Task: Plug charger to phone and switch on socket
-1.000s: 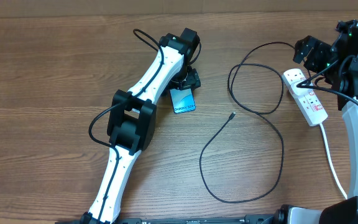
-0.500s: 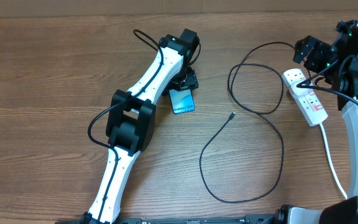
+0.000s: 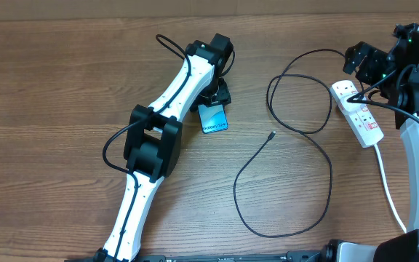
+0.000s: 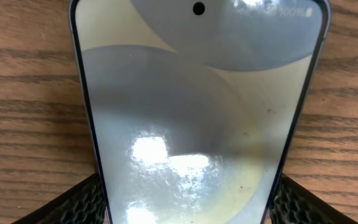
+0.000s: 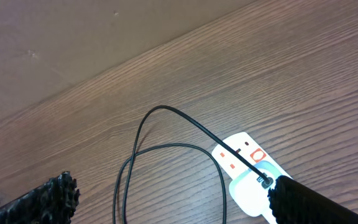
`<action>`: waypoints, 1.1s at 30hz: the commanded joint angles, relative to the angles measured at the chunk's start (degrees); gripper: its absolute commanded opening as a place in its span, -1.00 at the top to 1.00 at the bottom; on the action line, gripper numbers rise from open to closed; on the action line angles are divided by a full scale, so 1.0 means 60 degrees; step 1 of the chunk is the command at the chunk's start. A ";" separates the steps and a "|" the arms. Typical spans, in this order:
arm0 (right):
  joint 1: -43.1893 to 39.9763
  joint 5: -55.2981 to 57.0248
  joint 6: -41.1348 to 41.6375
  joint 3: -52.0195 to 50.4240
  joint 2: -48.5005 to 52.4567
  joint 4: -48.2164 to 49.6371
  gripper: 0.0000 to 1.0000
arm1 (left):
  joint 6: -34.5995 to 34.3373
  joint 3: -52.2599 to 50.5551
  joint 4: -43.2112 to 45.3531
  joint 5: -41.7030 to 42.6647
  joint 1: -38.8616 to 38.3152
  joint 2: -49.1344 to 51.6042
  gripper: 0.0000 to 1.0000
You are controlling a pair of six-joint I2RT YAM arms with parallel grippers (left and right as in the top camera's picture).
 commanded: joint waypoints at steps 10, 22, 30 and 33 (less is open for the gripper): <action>-0.0022 0.0091 0.0076 0.0248 -0.0018 0.0044 -1.00 | 0.0229 -0.0484 -0.0066 0.0353 0.0718 0.0801 -0.32; -0.0022 0.0091 0.0076 0.0248 -0.0018 0.0040 -0.99 | 0.0306 0.0699 -0.0903 0.0346 0.0743 0.0801 -0.31; -0.0022 0.0091 0.0076 0.0244 -0.0018 0.0044 -1.00 | 0.0444 0.2040 -0.1840 0.0350 0.0747 0.0801 -0.33; -0.0022 0.0091 0.0076 0.0244 -0.0018 0.0040 -1.00 | 0.0448 0.2364 -0.2120 0.0350 0.0747 0.0801 -0.33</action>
